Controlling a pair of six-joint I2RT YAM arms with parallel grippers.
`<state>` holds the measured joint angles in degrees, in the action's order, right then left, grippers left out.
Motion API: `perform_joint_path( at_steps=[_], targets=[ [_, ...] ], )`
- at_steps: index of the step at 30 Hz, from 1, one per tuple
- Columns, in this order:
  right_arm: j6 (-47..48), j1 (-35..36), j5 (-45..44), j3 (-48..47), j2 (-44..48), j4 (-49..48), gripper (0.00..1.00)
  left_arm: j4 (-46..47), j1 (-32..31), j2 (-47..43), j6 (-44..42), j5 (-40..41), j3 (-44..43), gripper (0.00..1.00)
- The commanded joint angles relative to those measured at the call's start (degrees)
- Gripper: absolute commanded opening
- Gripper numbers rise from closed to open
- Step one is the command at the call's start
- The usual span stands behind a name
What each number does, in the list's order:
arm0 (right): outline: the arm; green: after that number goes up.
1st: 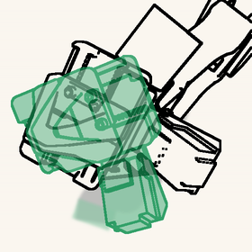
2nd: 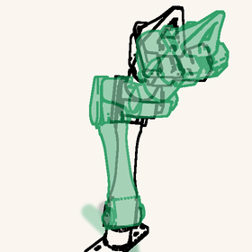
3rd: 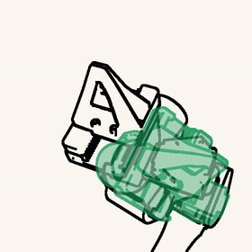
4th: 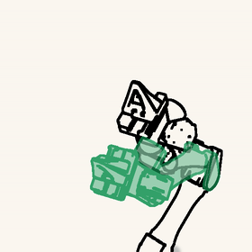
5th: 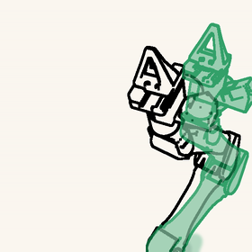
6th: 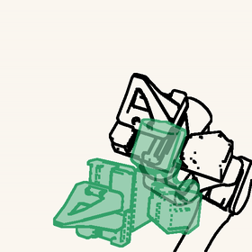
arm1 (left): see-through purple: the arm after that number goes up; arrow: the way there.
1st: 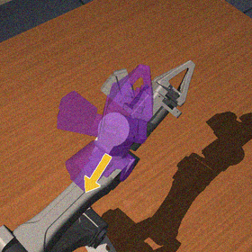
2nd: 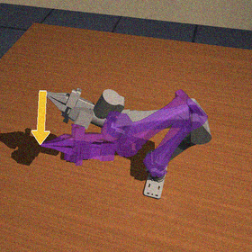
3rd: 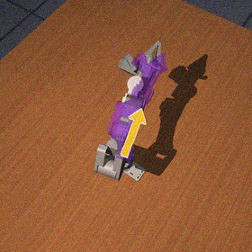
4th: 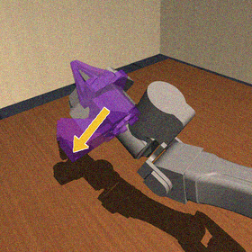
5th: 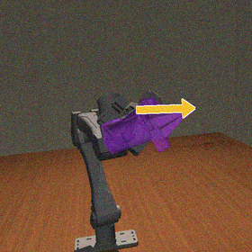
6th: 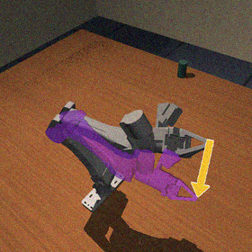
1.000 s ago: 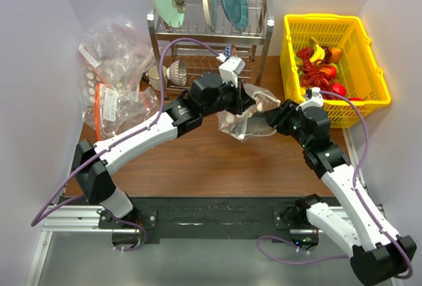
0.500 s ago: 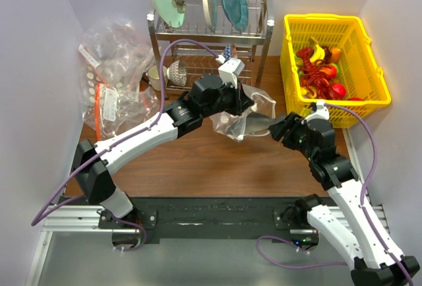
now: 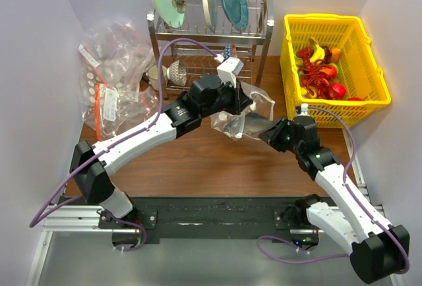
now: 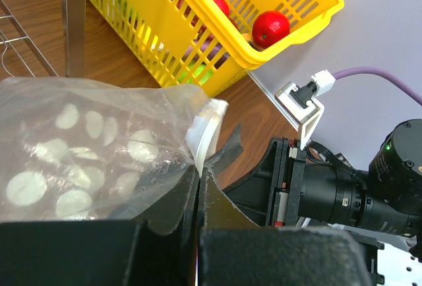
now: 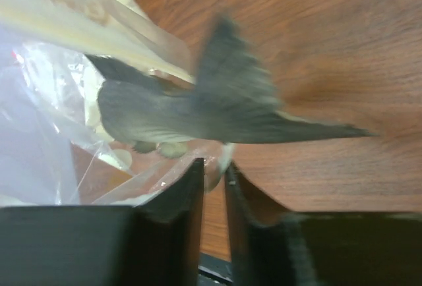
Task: Place the food in the zip-top bag and seal the zipper
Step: Adjust the zipper food storage bag at the center of the board.
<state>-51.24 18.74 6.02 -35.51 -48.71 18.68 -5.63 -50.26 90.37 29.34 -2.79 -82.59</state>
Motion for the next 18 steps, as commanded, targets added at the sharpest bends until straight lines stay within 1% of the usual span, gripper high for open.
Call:
perform_joint_path(
  at_steps=[1,5,8,10,11,12,14,15,18],
  targets=[
    [-2.46,-0.11,1.01,0.09,1.86,-3.91,0.01,1.5,0.34,-3.27,-1.3,1.12,0.15,0.0],
    [-0.71,-0.2,-0.39,-1.75,2.83,-1.81,0.0,1.41,0.34,-3.09,-1.39,1.12,0.67,0.0],
    [2.62,-0.11,-1.18,-5.53,2.48,-0.23,0.0,0.71,0.34,-2.39,-1.74,1.03,1.29,0.0],
    [5.18,-0.11,-1.71,-11.23,1.0,2.58,0.0,-1.13,0.34,-1.17,-2.01,1.2,1.29,0.0],
    [7.97,-0.2,-2.41,-13.69,0.29,3.9,0.0,-1.84,0.34,-0.72,-2.1,1.12,1.29,0.0],
    [9.39,-0.11,-2.59,-19.02,-0.76,6.78,0.0,-3.15,0.34,-0.2,-2.18,0.86,1.03,0.0],
    [13.16,-0.11,-2.86,-24.5,-3.84,9.78,0.0,-4.12,0.34,1.21,-2.54,0.33,0.76,0.0],
    [14.14,-0.11,-2.42,-29.05,-4.89,12.24,0.0,-4.91,0.34,1.74,-2.54,-0.11,0.59,0.0],
    [16.44,-0.11,-2.85,-31.12,-7.62,14.19,0.0,-5.71,0.25,3.06,-2.27,-1.16,-0.12,0.0]
  ],
)
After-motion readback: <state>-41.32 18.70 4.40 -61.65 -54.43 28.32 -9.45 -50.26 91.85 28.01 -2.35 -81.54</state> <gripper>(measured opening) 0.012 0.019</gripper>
